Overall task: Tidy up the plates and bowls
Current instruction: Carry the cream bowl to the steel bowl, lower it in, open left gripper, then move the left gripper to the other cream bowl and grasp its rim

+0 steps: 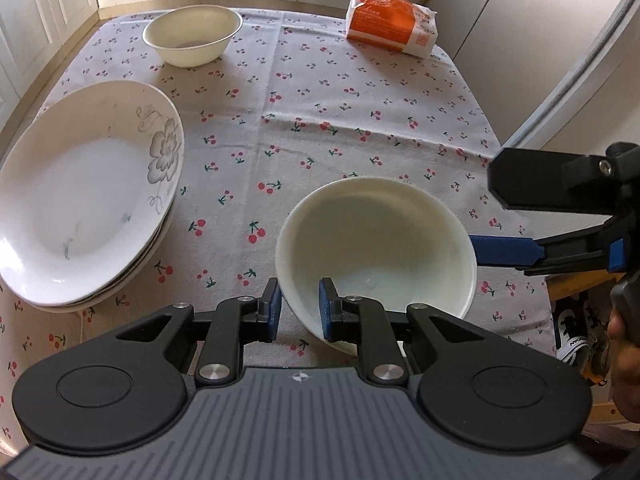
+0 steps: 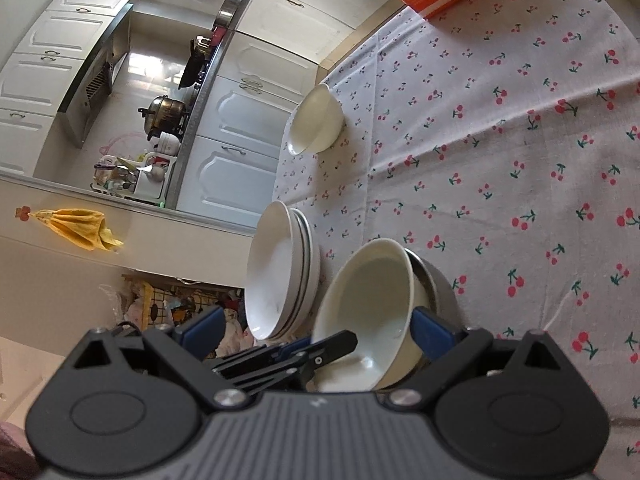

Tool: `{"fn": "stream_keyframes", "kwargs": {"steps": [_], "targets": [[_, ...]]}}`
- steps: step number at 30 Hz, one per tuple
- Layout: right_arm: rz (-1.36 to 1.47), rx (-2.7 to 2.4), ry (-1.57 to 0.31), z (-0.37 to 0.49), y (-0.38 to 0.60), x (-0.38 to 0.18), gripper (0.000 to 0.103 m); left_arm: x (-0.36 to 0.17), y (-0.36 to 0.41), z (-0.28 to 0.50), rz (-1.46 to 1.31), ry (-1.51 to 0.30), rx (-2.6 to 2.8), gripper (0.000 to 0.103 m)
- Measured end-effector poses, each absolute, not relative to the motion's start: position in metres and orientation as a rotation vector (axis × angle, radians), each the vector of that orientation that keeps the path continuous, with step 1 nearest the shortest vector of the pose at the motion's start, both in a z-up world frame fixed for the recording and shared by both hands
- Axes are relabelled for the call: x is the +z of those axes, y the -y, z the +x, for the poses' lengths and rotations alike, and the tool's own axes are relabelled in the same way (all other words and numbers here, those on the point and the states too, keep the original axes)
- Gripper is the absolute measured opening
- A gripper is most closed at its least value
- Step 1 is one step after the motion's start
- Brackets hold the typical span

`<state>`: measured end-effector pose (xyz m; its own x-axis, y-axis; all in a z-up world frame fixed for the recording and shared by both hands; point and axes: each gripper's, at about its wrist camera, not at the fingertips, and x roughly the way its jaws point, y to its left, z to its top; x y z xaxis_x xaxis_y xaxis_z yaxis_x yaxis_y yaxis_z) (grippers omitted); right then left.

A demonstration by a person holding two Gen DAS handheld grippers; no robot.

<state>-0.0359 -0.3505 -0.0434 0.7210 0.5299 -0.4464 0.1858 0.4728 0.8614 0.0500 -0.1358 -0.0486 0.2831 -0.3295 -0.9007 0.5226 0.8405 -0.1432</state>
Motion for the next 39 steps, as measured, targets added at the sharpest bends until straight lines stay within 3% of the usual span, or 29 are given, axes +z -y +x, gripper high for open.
{"fn": "stream_keyframes", "kwargs": {"steps": [16,39], "targets": [[1.067,0.145,-0.756,-0.04,0.369,-0.027,0.102,-0.036,0.126,0.065,0.132,-1.088,-0.512,0.035],[1.03,0.063,-0.593,0.068,0.392,-0.004,0.102,-0.009,0.121,0.178,-0.062,-0.987,-0.335,0.062]]}}
